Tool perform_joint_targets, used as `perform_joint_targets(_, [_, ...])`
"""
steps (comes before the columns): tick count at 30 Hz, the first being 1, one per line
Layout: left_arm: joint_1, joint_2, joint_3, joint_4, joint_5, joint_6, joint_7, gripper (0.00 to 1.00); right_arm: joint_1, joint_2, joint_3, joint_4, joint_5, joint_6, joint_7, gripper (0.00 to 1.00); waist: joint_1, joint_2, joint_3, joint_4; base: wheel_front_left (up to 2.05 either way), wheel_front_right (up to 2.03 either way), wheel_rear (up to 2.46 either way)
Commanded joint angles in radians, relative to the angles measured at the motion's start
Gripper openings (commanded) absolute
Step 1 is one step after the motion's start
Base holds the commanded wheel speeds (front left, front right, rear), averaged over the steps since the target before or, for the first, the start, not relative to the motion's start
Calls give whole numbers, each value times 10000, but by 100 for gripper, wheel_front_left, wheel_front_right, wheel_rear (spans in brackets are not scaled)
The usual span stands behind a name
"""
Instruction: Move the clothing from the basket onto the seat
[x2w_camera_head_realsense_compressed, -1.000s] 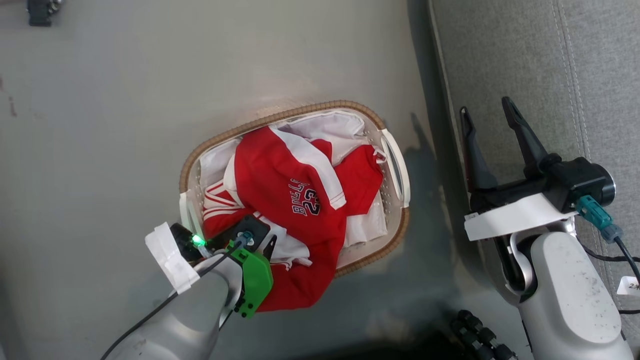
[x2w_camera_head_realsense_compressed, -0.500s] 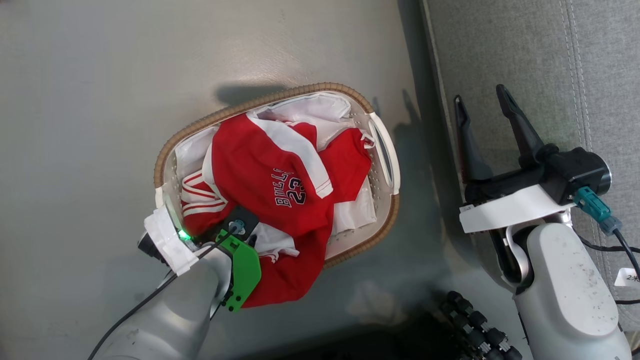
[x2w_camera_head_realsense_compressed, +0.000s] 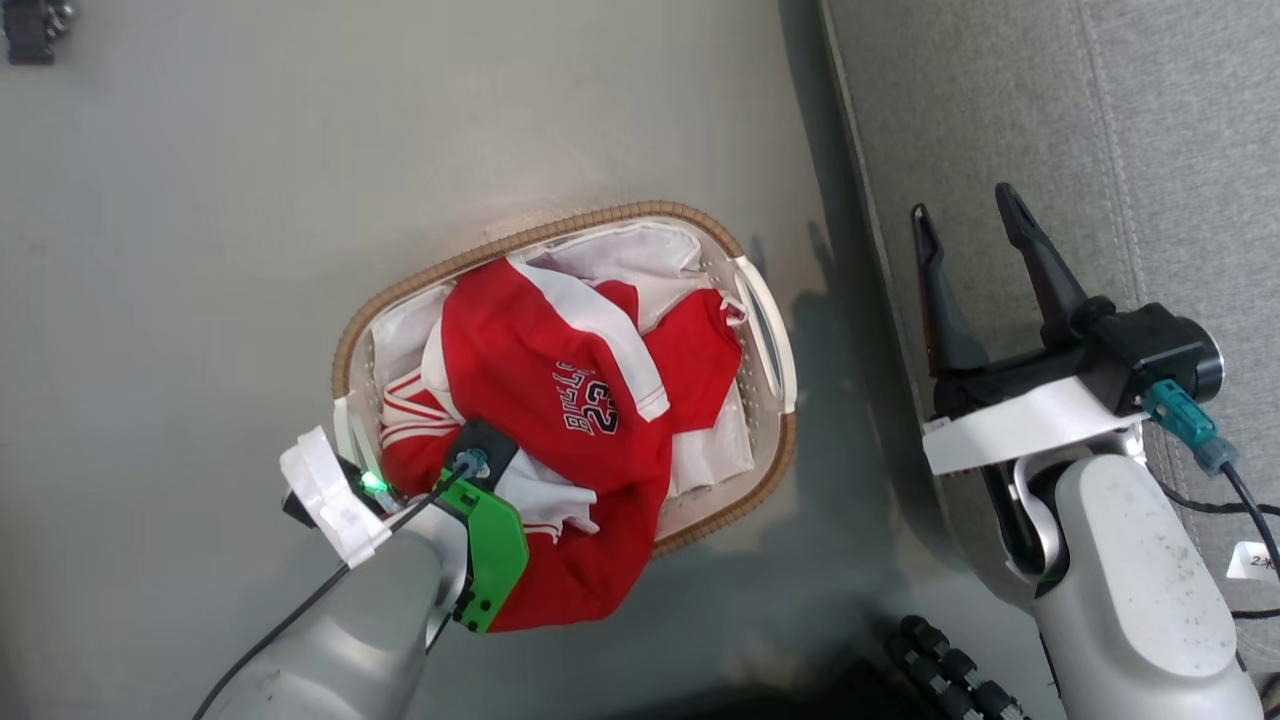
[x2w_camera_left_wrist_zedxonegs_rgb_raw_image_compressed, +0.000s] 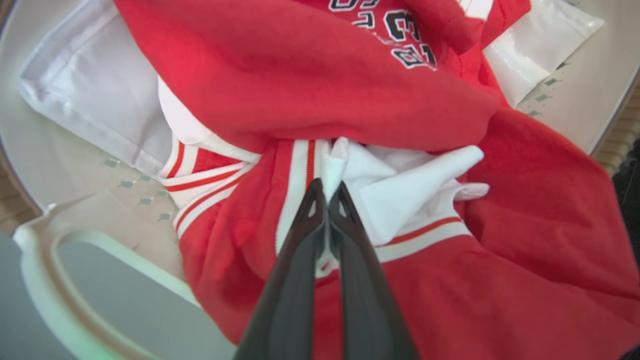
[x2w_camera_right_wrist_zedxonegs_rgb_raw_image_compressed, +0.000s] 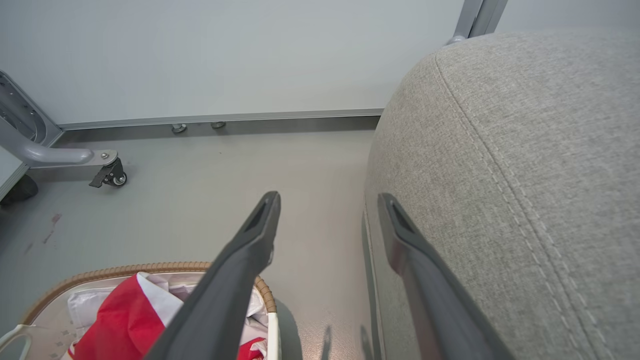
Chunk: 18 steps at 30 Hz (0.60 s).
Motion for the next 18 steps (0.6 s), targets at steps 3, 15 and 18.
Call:
perform_joint_targets(3, [346,-3,-42,-114,-169,-19,-307,0,322,-43,-92,112,-169,-6,-49,100,-1,-1,-928,303,0,0,0])
perform_joint_targets(15, [1191,-18,163,-1234,-956,94,-1279,0,1278,-45,-476,390,-645,-6,-49,100,-1,-1,-3351,1045,0,0,0])
perform_joint_targets(18, [1274,-20,332,-1580,-1061,182,-1380,0,1587,-46,-545,450,-736,-6,-49,100,-1,-1,-4030,1193,0,0,0])
